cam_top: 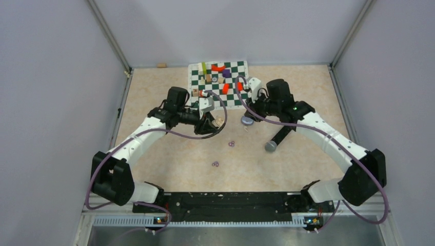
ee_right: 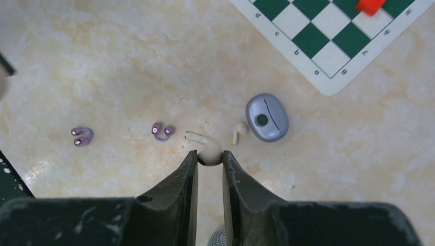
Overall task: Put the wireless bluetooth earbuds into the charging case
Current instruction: Pick up the right earbud from the center of the board, then insert the right earbud into the right side groove of the charging case.
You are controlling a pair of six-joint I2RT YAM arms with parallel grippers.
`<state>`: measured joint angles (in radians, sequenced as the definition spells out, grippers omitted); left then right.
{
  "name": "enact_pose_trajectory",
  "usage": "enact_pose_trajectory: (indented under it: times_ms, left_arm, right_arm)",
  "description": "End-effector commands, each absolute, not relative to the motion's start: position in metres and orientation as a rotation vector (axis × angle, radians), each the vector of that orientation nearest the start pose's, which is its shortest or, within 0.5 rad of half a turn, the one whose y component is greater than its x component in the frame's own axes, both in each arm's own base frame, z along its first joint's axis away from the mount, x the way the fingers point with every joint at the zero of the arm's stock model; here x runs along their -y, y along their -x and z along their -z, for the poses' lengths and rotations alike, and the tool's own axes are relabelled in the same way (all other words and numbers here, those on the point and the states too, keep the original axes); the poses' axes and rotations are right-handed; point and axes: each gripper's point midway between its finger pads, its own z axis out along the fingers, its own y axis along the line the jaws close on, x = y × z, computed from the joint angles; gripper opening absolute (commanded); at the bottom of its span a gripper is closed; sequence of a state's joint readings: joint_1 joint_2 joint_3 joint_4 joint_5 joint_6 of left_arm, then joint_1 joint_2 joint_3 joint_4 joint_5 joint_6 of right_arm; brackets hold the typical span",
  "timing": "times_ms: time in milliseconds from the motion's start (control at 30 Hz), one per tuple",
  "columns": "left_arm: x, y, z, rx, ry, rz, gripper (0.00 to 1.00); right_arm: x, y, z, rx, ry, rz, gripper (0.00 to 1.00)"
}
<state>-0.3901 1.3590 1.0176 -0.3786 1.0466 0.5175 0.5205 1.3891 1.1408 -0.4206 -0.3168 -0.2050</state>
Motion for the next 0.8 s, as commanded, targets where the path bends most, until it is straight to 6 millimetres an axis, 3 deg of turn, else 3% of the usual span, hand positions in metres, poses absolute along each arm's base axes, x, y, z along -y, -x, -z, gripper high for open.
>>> enact_pose_trajectory:
  times_ms: [0,133,233,433,767]
  left_arm:
    - [0.26,-0.267,-0.214,-1.506,-1.416,0.999,0.0]
    - [0.265,-0.268,-0.213,-1.504,-1.444,0.996,0.0]
    - [0.273,-0.264,-0.211,-1.468,-1.433,0.976,0.0]
    - [0.285,-0.255,-0.214,-1.463,-1.427,1.009,0.0]
    - [0.288,-0.255,-0.214,-1.493,-1.408,1.013,0.0]
  right_arm:
    - [-0.247,-0.311,-0.256,-1.826,0.998,-0.467,0.15]
    - [-0.257,-0.3,-0.275,-1.777,0.984,-0.522,0.15]
    - [-0.267,-0.29,-0.278,-1.777,0.965,-0.607,0.15]
    - [-0.279,-0.268,-0.277,-1.779,0.977,-0.728,0.15]
    - [-0.278,-0.25,-0.27,-1.773,1.016,-0.729,0.14]
